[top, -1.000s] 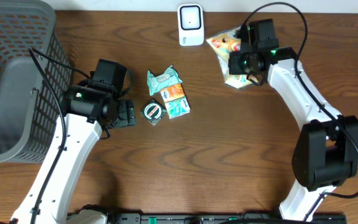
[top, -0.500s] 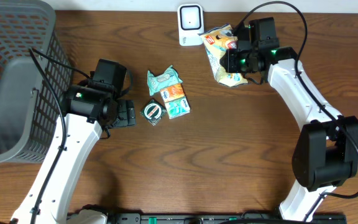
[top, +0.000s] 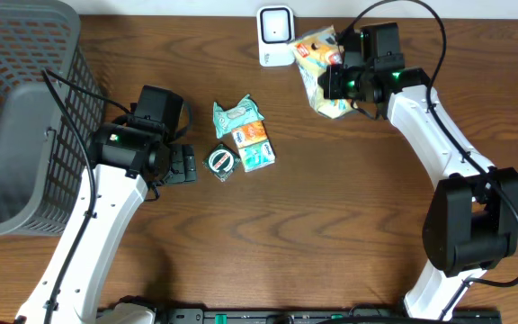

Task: Scan the item barcode
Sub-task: 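Raise the snack bag to the scanner with the right gripper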

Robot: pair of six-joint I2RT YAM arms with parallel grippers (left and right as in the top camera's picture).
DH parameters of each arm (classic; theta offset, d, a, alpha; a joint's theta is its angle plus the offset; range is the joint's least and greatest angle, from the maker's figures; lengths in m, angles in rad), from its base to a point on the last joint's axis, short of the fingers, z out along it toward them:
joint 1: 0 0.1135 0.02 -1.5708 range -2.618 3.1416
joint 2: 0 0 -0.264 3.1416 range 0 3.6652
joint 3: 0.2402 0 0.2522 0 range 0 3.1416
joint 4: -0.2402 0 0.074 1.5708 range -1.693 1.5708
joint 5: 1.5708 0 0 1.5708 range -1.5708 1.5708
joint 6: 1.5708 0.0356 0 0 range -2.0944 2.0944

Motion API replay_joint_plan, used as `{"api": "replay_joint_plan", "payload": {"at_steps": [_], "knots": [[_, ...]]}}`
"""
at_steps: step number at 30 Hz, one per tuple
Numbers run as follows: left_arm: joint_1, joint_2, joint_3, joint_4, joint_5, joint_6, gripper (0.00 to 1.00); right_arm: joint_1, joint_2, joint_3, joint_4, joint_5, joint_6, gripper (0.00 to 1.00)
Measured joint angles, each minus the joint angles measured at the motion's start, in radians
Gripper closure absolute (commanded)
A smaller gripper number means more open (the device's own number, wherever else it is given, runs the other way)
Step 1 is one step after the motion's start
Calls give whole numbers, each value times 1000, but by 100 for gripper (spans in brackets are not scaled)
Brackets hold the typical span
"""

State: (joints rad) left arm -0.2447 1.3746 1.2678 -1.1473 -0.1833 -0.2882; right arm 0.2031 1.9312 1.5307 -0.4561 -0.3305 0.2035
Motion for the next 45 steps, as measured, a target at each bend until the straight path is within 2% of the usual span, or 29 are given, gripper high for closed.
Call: {"api": "replay_joint_plan", "payload": {"at_steps": [5,13,16,19,23,28,35,45], "knots": [[0,0,0,0,0,0,2,33,0,0,180,4,-11,99],[0,0,-1,-1,0,0,2,105,0,0,573,43,-27,99],[0,0,-1,0,0,0,2,106,6,7,648,58,-28,99],[0,0,-1,0,0,0,2,106,63,80,674,67,-29,99],[0,0,-1,1,0,0,2,109,244,286,713,77,-39,99],[0,0,-1,0,0,0,2,122,443,452,766,88,-52,99],[0,0,-1,0,0,0,2,132,573,473,811,100,-55,99],[0,0,-1,0,0,0,2,135,591,481,803,103,-55,99]]}}
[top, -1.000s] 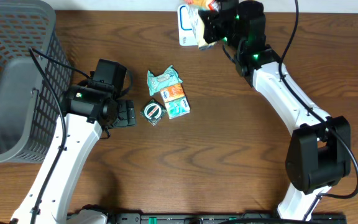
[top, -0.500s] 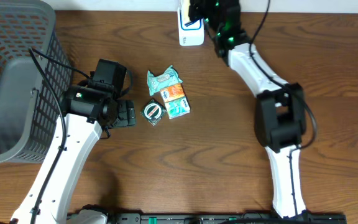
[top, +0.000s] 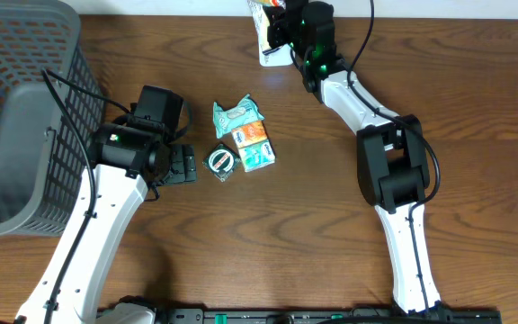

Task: Scan the item barcode
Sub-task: 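Raise the snack bag to the scanner with the right gripper, then carry the snack bag to the top right corner and release it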

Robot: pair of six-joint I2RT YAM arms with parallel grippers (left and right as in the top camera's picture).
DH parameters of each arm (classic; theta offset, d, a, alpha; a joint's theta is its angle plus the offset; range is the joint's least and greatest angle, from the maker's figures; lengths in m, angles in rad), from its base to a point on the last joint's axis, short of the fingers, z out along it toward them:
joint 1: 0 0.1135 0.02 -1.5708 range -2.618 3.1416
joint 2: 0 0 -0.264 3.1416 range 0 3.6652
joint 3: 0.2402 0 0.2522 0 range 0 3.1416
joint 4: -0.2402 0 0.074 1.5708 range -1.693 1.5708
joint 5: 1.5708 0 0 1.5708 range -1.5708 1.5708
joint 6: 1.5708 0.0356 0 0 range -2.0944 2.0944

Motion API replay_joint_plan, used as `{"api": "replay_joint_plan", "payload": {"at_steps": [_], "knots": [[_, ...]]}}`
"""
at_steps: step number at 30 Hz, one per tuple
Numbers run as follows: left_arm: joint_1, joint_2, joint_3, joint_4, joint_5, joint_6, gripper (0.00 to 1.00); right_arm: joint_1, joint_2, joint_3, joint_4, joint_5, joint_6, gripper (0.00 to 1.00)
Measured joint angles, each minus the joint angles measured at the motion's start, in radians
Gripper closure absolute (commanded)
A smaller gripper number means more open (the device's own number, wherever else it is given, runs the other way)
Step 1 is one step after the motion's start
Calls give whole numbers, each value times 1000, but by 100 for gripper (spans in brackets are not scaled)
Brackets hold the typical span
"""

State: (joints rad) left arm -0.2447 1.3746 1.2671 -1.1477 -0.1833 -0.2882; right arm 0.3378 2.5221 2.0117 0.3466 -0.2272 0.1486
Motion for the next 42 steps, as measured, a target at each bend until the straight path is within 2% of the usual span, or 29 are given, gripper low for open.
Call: {"api": "replay_joint_plan", "payload": {"at_steps": [9,13,18,22,29,30,31,32,33,34,35,40,42], "knots": [[0,0,0,0,0,0,2,-15,0,3,-26,-1,7,99],[0,0,0,0,0,0,2,-54,-3,3,-90,-9,35,99],[0,0,0,0,0,0,2,-153,-74,3,-328,-18,23,99],[0,0,0,1,-3,0,2,-258,-194,4,-600,32,-57,99],[0,0,0,0,-3,0,2,-467,-306,28,-979,132,-331,99],[0,0,0,0,-3,0,2,-496,-304,28,-1014,154,-358,96],[0,0,0,0,-3,0,2,-518,-301,25,-1039,173,-376,81],[0,0,0,0,-3,0,2,-539,-297,21,-1054,187,-392,57],[0,0,0,0,-3,0,2,-566,-292,19,-1069,204,-409,39],[0,0,0,0,-3,0,2,-586,-289,16,-1072,209,-414,24],[0,0,0,0,-3,0,2,-604,-288,13,-1072,217,-420,16],[0,0,0,0,-3,0,2,-664,-287,-1,-1073,216,-430,15],[0,0,0,0,-3,0,2,-667,-287,-5,-1074,215,-428,20]]}}
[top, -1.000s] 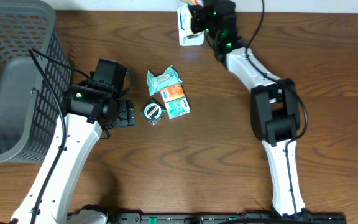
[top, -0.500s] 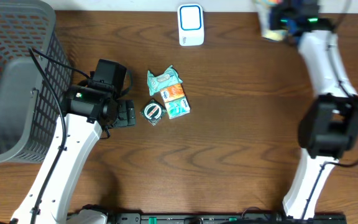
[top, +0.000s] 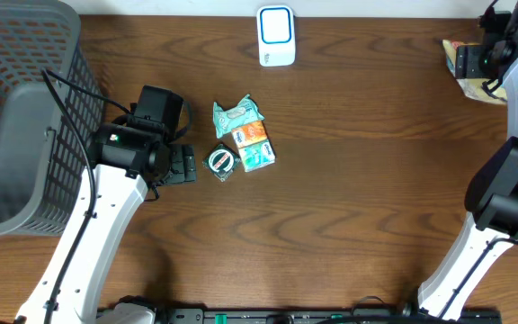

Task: Scan the item barcode
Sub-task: 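Carry the snack bag to the top right corner and release it, then move the right gripper over to the small Kleenex tissue pack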

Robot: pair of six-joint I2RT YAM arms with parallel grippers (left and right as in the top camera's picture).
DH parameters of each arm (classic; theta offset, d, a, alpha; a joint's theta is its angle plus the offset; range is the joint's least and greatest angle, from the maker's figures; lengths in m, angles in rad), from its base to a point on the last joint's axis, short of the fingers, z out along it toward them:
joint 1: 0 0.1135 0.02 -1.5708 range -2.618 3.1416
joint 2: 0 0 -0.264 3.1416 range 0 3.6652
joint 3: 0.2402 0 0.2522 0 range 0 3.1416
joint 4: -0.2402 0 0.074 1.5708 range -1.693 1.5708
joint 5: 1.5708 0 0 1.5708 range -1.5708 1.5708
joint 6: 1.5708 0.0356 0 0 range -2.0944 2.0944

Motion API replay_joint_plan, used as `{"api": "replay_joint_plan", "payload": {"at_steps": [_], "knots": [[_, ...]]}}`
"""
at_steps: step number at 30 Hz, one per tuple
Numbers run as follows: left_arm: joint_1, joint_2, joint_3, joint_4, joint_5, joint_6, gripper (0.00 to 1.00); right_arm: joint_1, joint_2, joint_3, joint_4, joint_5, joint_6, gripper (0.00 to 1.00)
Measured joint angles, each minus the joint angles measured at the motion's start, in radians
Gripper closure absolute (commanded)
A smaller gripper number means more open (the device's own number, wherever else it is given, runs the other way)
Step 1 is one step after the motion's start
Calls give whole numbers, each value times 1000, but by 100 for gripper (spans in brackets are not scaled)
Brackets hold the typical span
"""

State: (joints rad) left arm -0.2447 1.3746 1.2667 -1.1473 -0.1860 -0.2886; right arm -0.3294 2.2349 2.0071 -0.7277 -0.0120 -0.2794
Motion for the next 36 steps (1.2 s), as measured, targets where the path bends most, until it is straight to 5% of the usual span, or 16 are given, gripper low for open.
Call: {"api": "replay_joint_plan", "payload": {"at_steps": [4,10,12,17,23,26,31,36], "knots": [[0,0,0,0,0,0,2,13,0,-1,-12,-12,18,37],[0,0,0,0,0,0,2,54,0,-2,-71,-182,31,34],[0,0,0,0,0,0,3,68,0,-2,-84,-262,32,31],[0,0,0,0,0,0,2,141,0,-2,-182,-545,40,6],[0,0,0,0,0,0,2,290,0,-4,-325,-752,42,2],[0,0,0,0,0,0,2,386,0,-5,-368,-775,37,11],[0,0,0,0,0,0,2,550,0,-5,-374,-737,55,9],[0,0,0,0,0,0,2,692,0,-5,-336,-559,216,15]]}}
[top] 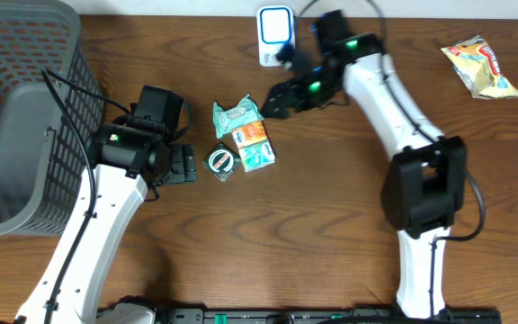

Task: Scan the item barcode
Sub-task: 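Move the right gripper over to the small Kleenex tissue pack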

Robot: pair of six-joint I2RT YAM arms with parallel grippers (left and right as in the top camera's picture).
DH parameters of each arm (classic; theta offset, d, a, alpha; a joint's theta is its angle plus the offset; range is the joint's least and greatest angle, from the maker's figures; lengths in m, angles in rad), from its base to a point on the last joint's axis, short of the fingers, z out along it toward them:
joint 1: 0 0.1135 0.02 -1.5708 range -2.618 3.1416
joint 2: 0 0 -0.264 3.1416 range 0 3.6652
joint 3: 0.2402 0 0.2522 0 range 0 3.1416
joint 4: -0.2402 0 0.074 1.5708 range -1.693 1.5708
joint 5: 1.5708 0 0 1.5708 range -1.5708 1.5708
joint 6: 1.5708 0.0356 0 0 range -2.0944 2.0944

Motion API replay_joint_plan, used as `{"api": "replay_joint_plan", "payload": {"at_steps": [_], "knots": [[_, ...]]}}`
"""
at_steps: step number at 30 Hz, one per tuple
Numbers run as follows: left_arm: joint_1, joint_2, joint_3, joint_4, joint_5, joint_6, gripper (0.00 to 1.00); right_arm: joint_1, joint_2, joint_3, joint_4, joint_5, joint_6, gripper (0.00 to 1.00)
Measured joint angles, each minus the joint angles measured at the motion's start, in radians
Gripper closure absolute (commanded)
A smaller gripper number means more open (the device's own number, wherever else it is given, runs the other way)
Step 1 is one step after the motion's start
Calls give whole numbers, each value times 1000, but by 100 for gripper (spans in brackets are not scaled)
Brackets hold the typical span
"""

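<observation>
The white scanner [276,34] with a blue face stands at the table's back edge. A yellow snack bag [481,68] lies loose on the table at the far right. My right gripper [272,103] hangs open just right of a teal pack [236,115], holding nothing. That pack heads a cluster with an orange pack [252,133], a teal-and-white pack [257,157] and a round dark item [220,161]. My left gripper [187,166] rests open just left of the round item, empty.
A large grey mesh basket [25,117] fills the left end of the table. The right arm's white links stretch from the front right up toward the scanner.
The snack bag was in my right gripper at the far right edge; now it lies there on the table. The right gripper has moved left to the teal pack. The left arm is unchanged.
My right gripper first held the snack bag just right of the scanner, then held it against the scanner's face. Later it was at the far right with the bag. Now the bag lies there and the gripper is by the cluster.
</observation>
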State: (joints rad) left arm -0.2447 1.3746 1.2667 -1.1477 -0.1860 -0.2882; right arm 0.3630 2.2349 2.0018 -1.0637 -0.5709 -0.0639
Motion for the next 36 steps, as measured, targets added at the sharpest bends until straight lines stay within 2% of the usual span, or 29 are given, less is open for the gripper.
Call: {"api": "replay_joint_plan", "payload": {"at_steps": [1,4,15,24,34,36], "knots": [[0,0,0,0,0,0,2,22,0,0,1,42,38,16],[0,0,0,0,0,0,2,85,0,0,-11,165,157,1],[0,0,0,0,0,0,2,243,0,0,-106,228,298,1],[0,0,0,0,0,0,2,250,0,0,-162,400,578,1],[0,0,0,0,0,0,2,240,0,-40,-182,443,675,45],[0,0,0,0,0,0,2,242,0,-70,-171,446,698,48]]}}
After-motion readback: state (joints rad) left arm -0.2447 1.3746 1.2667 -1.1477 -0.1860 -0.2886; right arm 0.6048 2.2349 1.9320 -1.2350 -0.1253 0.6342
